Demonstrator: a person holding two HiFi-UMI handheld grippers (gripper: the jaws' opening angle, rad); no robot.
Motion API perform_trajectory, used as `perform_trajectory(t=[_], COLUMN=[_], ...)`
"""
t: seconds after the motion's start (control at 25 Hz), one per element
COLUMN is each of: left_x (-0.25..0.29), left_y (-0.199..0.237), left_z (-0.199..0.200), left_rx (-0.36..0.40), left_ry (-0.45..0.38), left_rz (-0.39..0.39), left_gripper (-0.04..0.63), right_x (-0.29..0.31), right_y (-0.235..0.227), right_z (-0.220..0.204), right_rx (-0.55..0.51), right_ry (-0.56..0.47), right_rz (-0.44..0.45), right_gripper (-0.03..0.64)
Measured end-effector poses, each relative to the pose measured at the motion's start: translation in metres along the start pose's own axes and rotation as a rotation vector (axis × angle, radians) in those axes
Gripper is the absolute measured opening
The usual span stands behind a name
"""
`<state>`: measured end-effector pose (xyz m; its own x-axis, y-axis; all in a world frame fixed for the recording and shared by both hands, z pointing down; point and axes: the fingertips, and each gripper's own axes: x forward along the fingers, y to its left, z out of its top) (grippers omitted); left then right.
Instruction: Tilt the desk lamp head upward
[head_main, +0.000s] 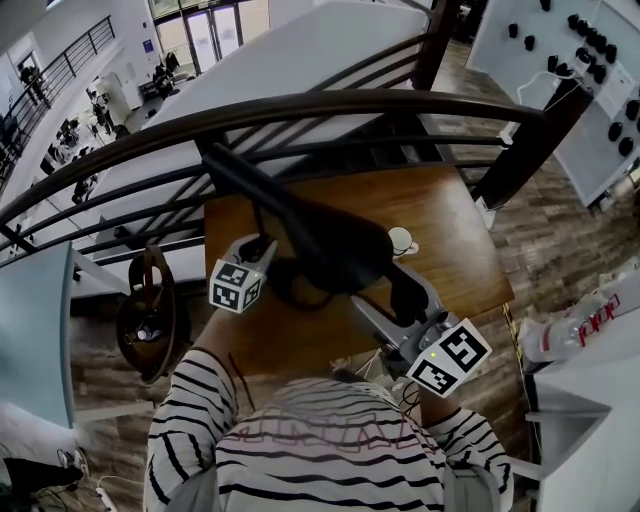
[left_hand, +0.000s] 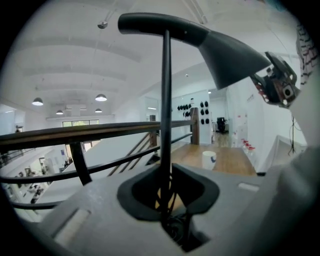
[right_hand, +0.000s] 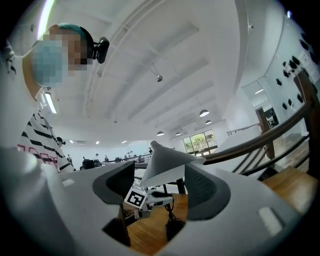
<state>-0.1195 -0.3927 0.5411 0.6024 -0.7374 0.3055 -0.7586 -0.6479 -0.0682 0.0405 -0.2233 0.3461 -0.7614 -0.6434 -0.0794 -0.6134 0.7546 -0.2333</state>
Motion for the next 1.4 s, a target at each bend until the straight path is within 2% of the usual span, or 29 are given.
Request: perform_trajectory(t=[0.16,0.44,0.88,1.4], left_x=[-0.002,-0.010,-0.016,-0.018], left_y=[-0.001,-0.003,-0.004,0.000], left_z=[-0.003,-0.004,-0.009,-0.008], left_rx=[-0.008,-0.008,0.019,0.045], left_ry=[0.004,0.013,0.014,-0.019], left_rz=[0.004,0.016,0.051,0.083], left_gripper=[0.072,0.071,0.066,0.061], right_x=[-0.002,0.000,0.005,0.027], right_y=[0.009,0.025,0.038,0.055], right_z=[0.024,0.061,0.085,0.125], right_rx=[-0.057,-0.088,-0.120,-0.167], right_ry=[-0.005,-0.002,0.030,0.066], right_rz=[0.016,0.027,0.041,0.101], right_gripper=[0.301,0.301,0.301,0.308])
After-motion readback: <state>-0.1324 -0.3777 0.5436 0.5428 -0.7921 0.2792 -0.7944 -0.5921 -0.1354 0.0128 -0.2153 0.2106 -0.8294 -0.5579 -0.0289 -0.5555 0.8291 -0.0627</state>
